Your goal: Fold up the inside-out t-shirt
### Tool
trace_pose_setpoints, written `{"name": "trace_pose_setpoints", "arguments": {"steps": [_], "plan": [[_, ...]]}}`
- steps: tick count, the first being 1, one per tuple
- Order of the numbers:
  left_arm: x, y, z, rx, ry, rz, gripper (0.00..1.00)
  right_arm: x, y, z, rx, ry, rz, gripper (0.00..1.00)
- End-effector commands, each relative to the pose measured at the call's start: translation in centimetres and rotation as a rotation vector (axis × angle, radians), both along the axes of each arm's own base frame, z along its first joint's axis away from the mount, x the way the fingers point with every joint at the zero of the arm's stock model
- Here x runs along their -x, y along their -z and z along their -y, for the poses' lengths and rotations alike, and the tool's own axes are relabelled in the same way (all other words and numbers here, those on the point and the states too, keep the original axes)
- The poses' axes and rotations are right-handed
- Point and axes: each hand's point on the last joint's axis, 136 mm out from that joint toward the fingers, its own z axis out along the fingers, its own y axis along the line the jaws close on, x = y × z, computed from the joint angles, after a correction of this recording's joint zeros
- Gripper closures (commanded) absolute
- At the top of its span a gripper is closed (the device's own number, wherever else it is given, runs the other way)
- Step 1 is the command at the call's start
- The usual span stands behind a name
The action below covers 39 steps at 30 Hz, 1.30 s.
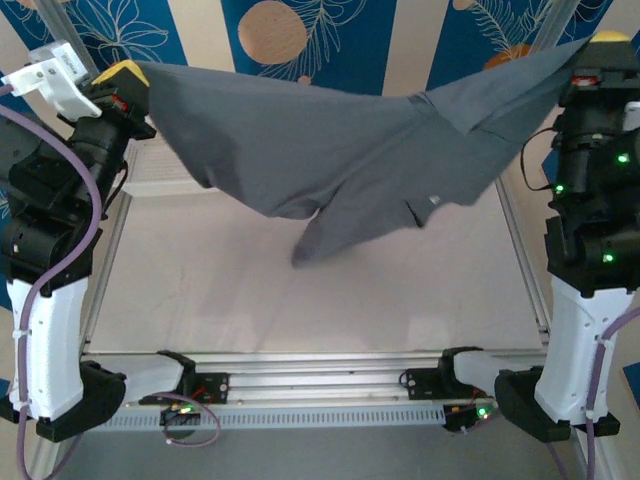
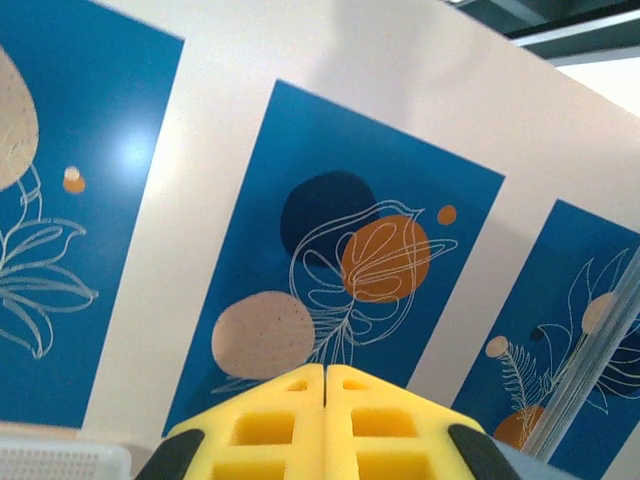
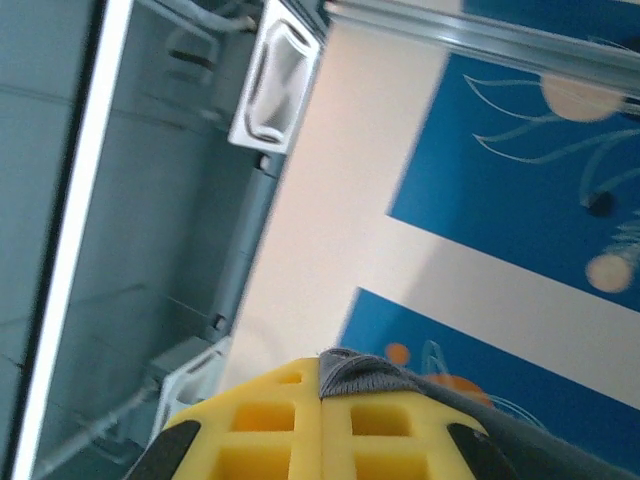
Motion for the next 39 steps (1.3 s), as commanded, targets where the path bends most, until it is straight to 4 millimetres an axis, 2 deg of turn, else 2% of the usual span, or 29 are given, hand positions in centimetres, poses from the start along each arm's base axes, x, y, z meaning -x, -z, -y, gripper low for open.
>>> {"name": "trace_pose_setpoints", "arguments": {"steps": [1, 3, 9, 11, 13, 17, 22, 24, 25, 27, 29, 34, 39], "plan": [[-0.4, -1.1, 1.2, -0.090, 0.035, 0.070, 1.00, 2.4, -3.9, 1.3, -0.051, 0.054, 0.141, 1.00], [0.3, -1.8, 1.4, -0.090, 0.058, 0.102, 1.00, 2.9, -5.1, 1.3, -0.053, 0.050, 0.168, 1.00], [3.1, -4.2, 0.5, -0.092, 0.044, 0.219, 1.00, 4.6, -7.7, 0.9, -0.010, 0.043, 0.239, 1.00], [3.5, -4.4, 0.3, -0.097, 0.042, 0.228, 1.00, 4.3, -7.8, 0.6, 0.002, 0.028, 0.237, 1.00], [2.9, -3.7, 0.4, -0.102, 0.034, 0.199, 1.00, 3.2, -7.3, 0.1, 0.014, 0.011, 0.213, 1.00], [-0.4, -1.3, 1.3, -0.115, 0.032, 0.104, 1.00, -1.7, -5.9, -1.0, 0.103, 0.000, 0.140, 1.00], [-7.1, 2.0, 3.4, -0.156, 0.028, 0.001, 1.00, -11.5, -3.0, -3.4, 0.212, -0.127, 0.008, 1.00], [-9.5, 3.0, 3.5, -0.162, 0.014, -0.035, 1.00, -13.8, -1.9, -3.7, 0.178, -0.197, -0.029, 1.00], [-10.2, 3.1, 3.4, -0.156, 0.017, -0.052, 1.00, -14.1, -1.9, -3.8, 0.152, -0.234, -0.025, 1.00], [-10.6, 2.7, 3.1, -0.143, 0.032, -0.054, 1.00, -13.2, -2.9, -4.1, 0.139, -0.271, 0.016, 1.00], [-9.5, 1.4, 3.0, -0.131, 0.051, -0.012, 1.00, -11.3, -4.4, -4.3, 0.140, -0.278, 0.064, 1.00], [-4.3, -2.3, 3.1, -0.088, 0.138, 0.106, 1.00, -5.4, -6.7, -4.4, 0.122, -0.271, 0.144, 1.00], [0.1, -3.5, 2.8, -0.048, 0.200, 0.172, 1.00, -0.9, -6.7, -4.3, 0.097, -0.265, 0.171, 1.00]]}}
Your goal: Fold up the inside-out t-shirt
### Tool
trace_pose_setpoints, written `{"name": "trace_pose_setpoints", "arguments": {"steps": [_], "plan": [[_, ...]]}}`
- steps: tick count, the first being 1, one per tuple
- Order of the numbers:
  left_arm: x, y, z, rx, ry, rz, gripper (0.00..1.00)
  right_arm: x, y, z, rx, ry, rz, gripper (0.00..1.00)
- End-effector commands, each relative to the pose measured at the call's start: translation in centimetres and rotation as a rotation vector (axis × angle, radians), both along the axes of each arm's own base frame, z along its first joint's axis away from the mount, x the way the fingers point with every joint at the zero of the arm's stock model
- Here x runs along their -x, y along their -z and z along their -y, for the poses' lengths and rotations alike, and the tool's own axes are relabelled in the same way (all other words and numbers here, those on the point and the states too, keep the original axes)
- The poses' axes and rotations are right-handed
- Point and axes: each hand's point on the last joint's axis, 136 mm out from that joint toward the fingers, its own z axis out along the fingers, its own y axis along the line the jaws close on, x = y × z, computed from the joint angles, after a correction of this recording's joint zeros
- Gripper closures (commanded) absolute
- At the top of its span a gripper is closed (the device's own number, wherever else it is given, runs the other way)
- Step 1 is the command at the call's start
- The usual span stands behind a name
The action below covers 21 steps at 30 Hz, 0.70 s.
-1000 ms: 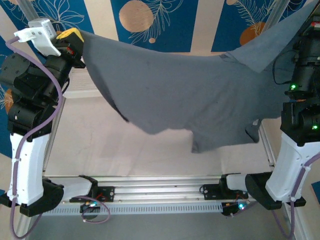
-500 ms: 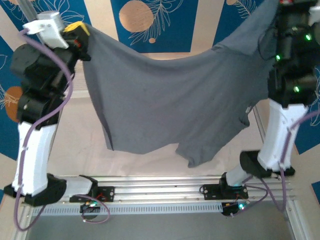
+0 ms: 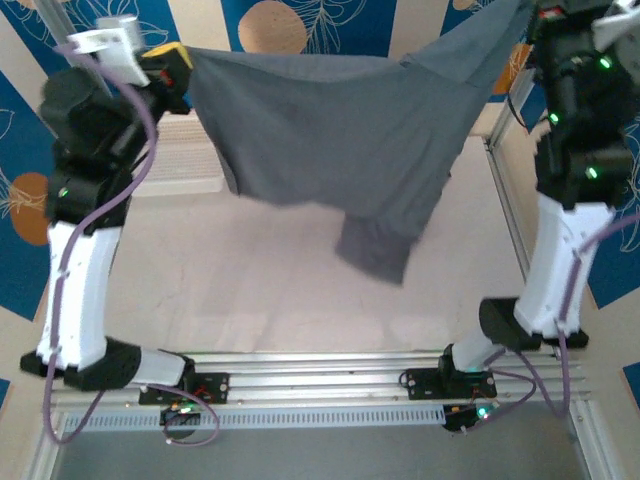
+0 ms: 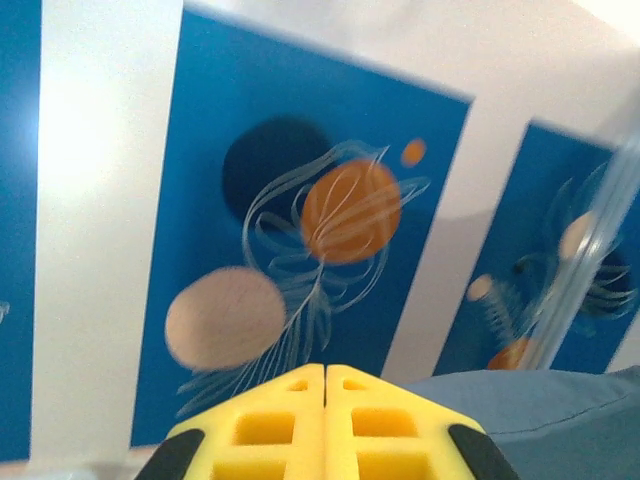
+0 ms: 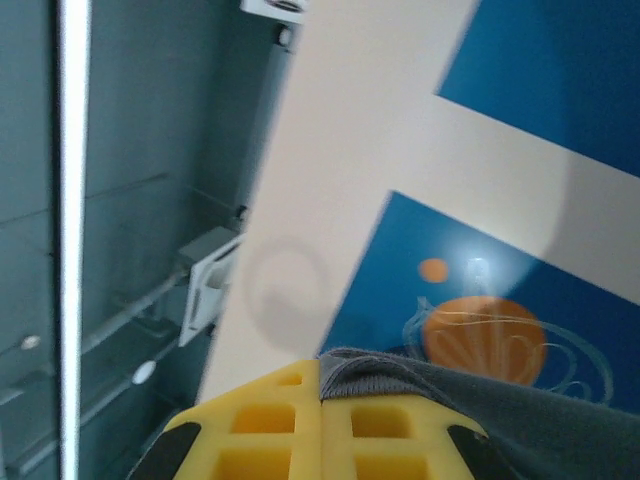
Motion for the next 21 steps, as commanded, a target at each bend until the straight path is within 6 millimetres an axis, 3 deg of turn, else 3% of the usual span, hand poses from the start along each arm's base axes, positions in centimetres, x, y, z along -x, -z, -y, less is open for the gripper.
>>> {"name": "trace_pose_setpoints", "arguments": {"steps": [1, 9, 14, 17, 21], "plan": [[5.7, -4.2, -0.7, 0.071, 0.075, 0.158, 1.00, 7.1, -3.6, 0.4, -0.042, 0.004, 0.172, 1.00], [9.4, -4.8, -1.1, 0.096, 0.119, 0.174, 1.00, 12.1, -4.0, 0.6, -0.049, 0.001, 0.236, 1.00], [10.3, -5.9, -1.7, 0.117, 0.105, 0.217, 1.00, 13.4, -5.0, 0.8, -0.025, 0.029, 0.281, 1.00], [8.6, -5.6, -2.2, 0.119, 0.050, 0.184, 1.00, 12.1, -4.9, 1.0, -0.019, 0.048, 0.263, 1.00], [3.4, -3.6, -1.8, 0.101, -0.017, 0.093, 1.00, 8.2, -4.1, 1.3, 0.008, 0.093, 0.214, 1.00]]}}
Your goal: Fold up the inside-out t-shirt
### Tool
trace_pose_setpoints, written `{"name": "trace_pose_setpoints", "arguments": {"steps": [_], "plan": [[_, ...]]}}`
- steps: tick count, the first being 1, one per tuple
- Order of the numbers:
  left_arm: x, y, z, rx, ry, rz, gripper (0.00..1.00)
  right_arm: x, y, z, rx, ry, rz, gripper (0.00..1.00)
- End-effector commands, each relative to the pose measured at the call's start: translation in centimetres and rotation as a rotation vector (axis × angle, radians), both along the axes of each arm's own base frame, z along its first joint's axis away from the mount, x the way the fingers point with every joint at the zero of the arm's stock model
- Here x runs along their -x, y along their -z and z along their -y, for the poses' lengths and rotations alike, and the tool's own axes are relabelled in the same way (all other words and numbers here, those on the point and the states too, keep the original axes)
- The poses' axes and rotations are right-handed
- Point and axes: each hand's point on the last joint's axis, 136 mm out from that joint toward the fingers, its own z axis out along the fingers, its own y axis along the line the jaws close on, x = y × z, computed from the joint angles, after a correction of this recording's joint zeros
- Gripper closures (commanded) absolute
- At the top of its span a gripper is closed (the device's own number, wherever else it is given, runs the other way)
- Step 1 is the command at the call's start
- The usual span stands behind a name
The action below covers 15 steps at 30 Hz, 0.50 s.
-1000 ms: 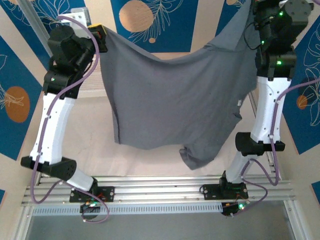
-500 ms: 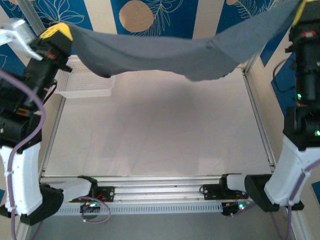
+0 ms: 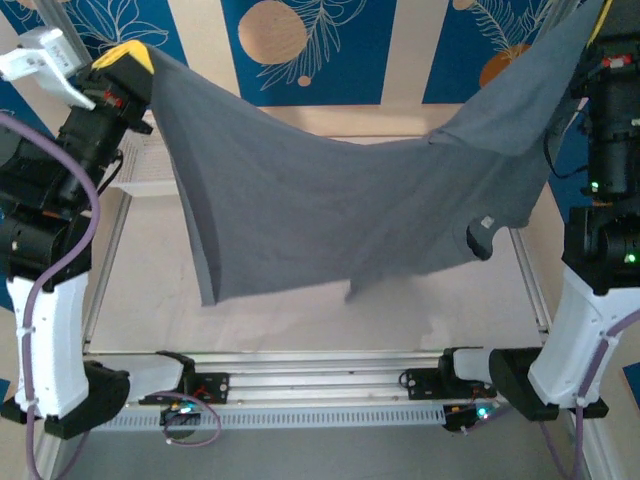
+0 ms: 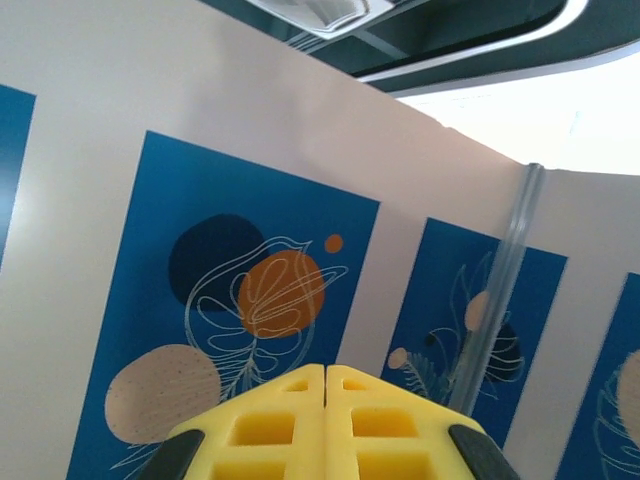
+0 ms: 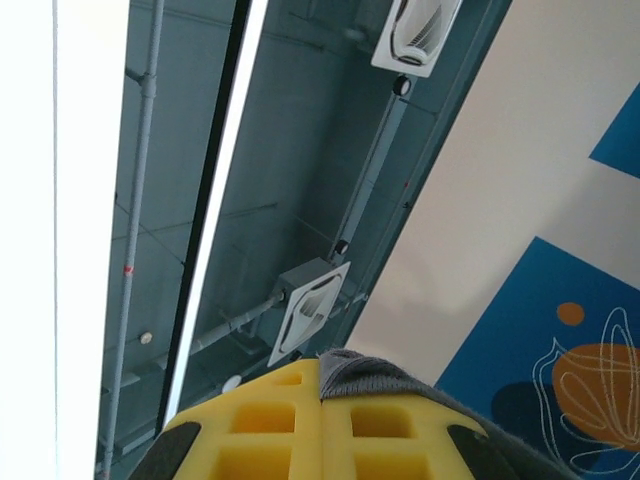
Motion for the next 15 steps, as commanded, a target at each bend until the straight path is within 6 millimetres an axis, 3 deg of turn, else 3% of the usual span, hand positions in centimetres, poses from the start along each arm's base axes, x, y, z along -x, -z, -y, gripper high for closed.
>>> {"name": "trace_pose_setpoints", "arguments": {"steps": [1, 6, 10, 12, 15], "plan": [[-4.0, 1.0, -0.3, -0.002, -0.076, -0.054, 1.00, -2.7, -0.2, 1.0, 0.004, 0.085, 0.009, 1.00], [-11.2, 2.4, 1.5, -0.035, -0.094, -0.077, 1.00, -9.6, -0.5, 1.2, 0.041, 0.120, -0.003, 1.00], [-15.0, 1.3, 2.5, -0.048, -0.106, -0.007, 1.00, -13.8, -1.0, 2.1, 0.004, 0.131, 0.086, 1.00], [-16.2, 0.4, 2.9, -0.043, -0.102, 0.029, 1.00, -14.7, -1.4, 2.6, -0.016, 0.123, 0.133, 1.00], [-15.9, -1.6, 3.7, -0.040, -0.056, 0.105, 1.00, -14.2, -2.8, 2.5, -0.024, 0.090, 0.247, 1.00]]}}
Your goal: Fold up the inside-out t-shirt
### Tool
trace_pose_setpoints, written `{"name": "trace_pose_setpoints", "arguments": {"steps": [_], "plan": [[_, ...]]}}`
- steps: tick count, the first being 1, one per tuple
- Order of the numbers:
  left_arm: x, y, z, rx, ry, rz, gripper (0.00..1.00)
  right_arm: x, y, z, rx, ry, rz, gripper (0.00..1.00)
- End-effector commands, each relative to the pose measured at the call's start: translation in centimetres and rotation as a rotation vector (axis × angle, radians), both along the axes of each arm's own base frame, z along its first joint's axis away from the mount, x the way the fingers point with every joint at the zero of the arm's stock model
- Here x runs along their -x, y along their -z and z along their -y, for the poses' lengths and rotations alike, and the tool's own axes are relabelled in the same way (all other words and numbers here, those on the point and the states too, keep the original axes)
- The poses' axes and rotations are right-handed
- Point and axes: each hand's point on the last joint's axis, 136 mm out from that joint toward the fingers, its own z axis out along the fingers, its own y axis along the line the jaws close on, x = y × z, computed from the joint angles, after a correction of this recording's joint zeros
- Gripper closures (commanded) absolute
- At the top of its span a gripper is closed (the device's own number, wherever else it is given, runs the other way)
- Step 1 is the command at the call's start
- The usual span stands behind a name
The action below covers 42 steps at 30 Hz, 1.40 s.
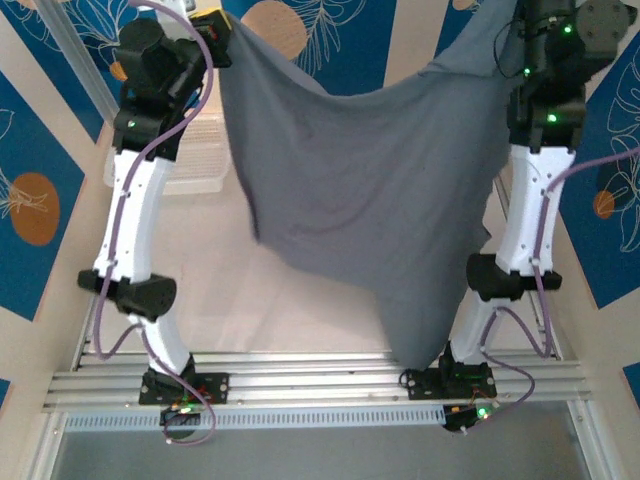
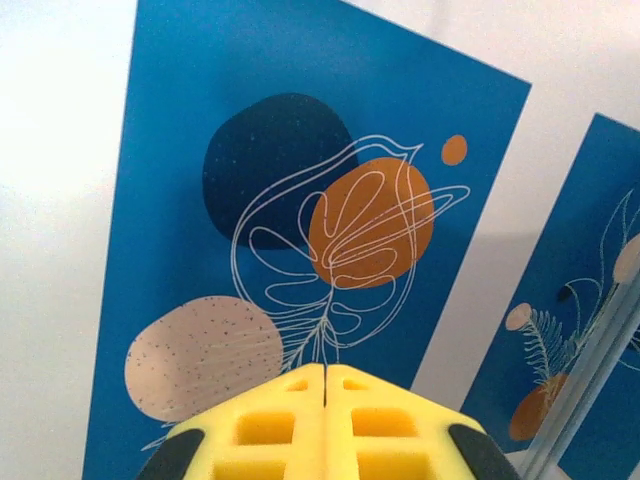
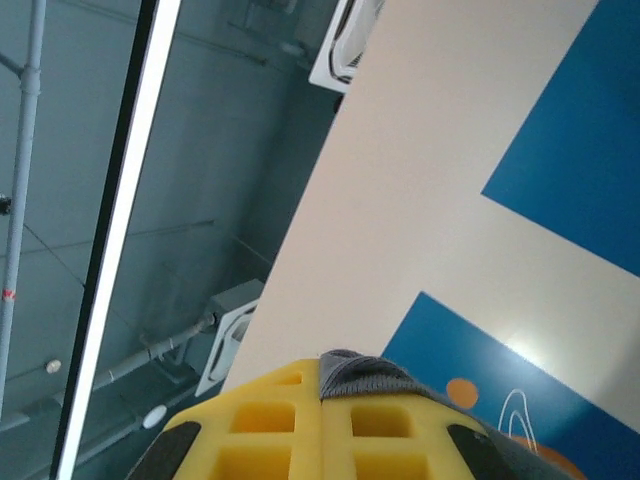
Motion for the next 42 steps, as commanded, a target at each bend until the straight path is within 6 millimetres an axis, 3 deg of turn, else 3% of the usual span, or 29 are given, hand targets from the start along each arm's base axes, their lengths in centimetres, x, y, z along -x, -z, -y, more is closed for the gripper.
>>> {"name": "trace_pose_setpoints", "arguments": {"steps": [1, 4, 8, 10, 12, 14, 15, 17, 19, 22, 24, 25, 27, 30, 33, 38, 42], "plan": [[5.4, -8.6, -1.4, 0.035, 0.024, 0.274, 1.00, 7.7, -6.4, 0.5, -0.017, 0.001, 0.297, 1.00], [7.7, -10.7, -1.6, 0.029, 0.040, 0.350, 1.00, 10.1, -7.3, 0.7, -0.007, 0.012, 0.310, 1.00], [9.4, -11.4, -1.1, 0.013, 0.090, 0.373, 1.00, 11.0, -7.3, 0.7, -0.010, -0.021, 0.273, 1.00], [9.1, -10.0, 0.3, -0.027, 0.160, 0.341, 1.00, 9.8, -6.2, 0.2, -0.008, -0.084, 0.210, 1.00], [7.9, -7.1, 1.7, -0.062, 0.224, 0.280, 1.00, 7.0, -3.3, -1.1, -0.003, -0.202, 0.054, 1.00], [6.2, -2.7, 2.9, -0.083, 0.272, 0.205, 1.00, 3.8, 2.0, -3.1, 0.020, -0.340, -0.168, 1.00], [5.2, 0.5, 3.4, -0.084, 0.289, 0.160, 1.00, 1.9, 6.1, -4.0, 0.032, -0.395, -0.300, 1.00], [3.9, 6.6, 3.7, -0.074, 0.292, 0.083, 1.00, -0.6, 14.7, -4.9, 0.011, -0.463, -0.511, 1.00], [2.5, 13.9, 3.8, -0.057, 0.286, -0.034, 1.00, -2.2, 25.8, -5.0, -0.105, -0.520, -0.711, 1.00], [2.0, 23.8, 4.7, -0.046, 0.332, -0.194, 1.00, -2.1, 39.5, -5.6, -0.254, -0.613, -0.885, 1.00], [2.2, 29.1, 5.3, -0.027, 0.371, -0.280, 1.00, -1.1, 46.5, -5.8, -0.300, -0.642, -1.006, 1.00], [2.4, 31.6, 5.4, -0.018, 0.384, -0.328, 1.00, -0.4, 49.3, -5.8, -0.315, -0.655, -1.065, 1.00], [3.0, 35.6, 5.5, -0.006, 0.389, -0.404, 1.00, 0.7, 53.2, -5.6, -0.335, -0.657, -1.149, 1.00], [3.9, 40.1, 5.2, -0.005, 0.368, -0.498, 1.00, 2.3, 56.3, -5.4, -0.374, -0.641, -1.235, 1.00], [4.8, 42.2, 4.6, -0.010, 0.348, -0.548, 1.00, 4.2, 57.4, -4.7, -0.405, -0.570, -1.334, 1.00], [6.6, 43.0, 2.8, -0.018, 0.263, -0.602, 1.00, 10.3, 58.0, -2.9, -0.515, -0.348, -1.488, 1.00], [9.4, 43.2, 0.0, -0.054, 0.150, -0.620, 1.00, 17.1, 58.2, -1.6, -0.584, -0.154, -1.530, 1.00]]}}
